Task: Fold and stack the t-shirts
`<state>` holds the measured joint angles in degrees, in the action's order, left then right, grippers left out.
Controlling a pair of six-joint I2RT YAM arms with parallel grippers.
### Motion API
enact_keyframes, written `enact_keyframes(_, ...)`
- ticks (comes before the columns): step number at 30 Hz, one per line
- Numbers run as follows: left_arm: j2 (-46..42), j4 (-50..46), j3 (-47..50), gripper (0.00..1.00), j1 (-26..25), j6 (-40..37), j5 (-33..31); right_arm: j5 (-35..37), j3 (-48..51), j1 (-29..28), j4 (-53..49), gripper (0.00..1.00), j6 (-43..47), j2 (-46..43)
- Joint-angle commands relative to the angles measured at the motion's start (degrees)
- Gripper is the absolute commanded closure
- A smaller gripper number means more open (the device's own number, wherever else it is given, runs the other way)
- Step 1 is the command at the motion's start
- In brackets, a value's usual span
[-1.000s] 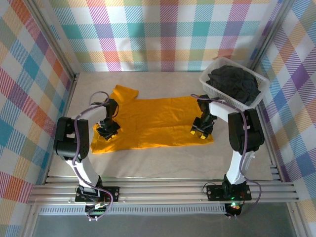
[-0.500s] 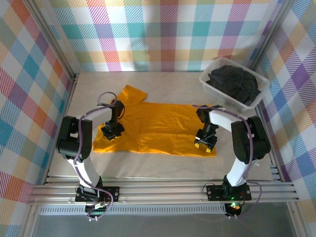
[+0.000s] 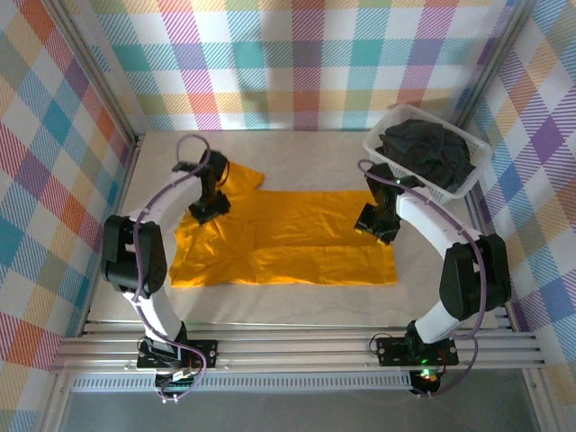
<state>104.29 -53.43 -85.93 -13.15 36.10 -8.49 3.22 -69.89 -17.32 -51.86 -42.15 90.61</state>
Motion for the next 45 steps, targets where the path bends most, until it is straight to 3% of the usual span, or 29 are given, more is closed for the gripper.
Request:
enact_keyframes(1,9.0,0.4,-11.7,0.56,3.5,-1.5,-0.2,0.4,-3.5,2.6,8.7,0.47,6.3,2.9)
enact_keyframes(6,21.8,9.7,-27.2,0.55,6.6,-3.7,1.3,-3.3,-7.9,5.2,18.2,0.45,10.7,8.4)
enact_keyframes(14,38.1,17.0,-46.0,0.57,8.2,-9.3,2.2,-4.8,-13.0,5.7,17.2,0.45,9.9,12.6)
enact_keyframes(18,42.2,22.4,-48.5,0.6,7.9,-11.4,5.1,-5.1,-12.4,5.7,16.9,0.45,8.4,11.9)
enact_keyframes(23,45.3,20.7,-50.5,0.59,7.4,-11.2,6.8,-4.6,-12.8,5.7,16.2,0.45,8.6,11.8)
enact_keyframes(31,46.9,14.3,-50.7,0.6,5.6,-11.6,1.9,-5.1,-14.5,5.9,15.8,0.45,8.0,13.0)
enact_keyframes(35,47.5,13.0,-50.6,0.67,4.8,-11.2,0.8,-4.6,-14.8,5.8,15.7,0.45,7.7,13.2)
enact_keyframes(38,48.1,11.8,-50.8,0.78,4.1,-10.9,-0.4,-3.5,-15.0,5.8,15.0,0.45,7.4,13.5)
enact_keyframes(45,46.7,9.5,-53.3,0.98,3.6,-11.3,-5.1,6.4,-11.0,5.8,18.0,0.44,0.6,14.4)
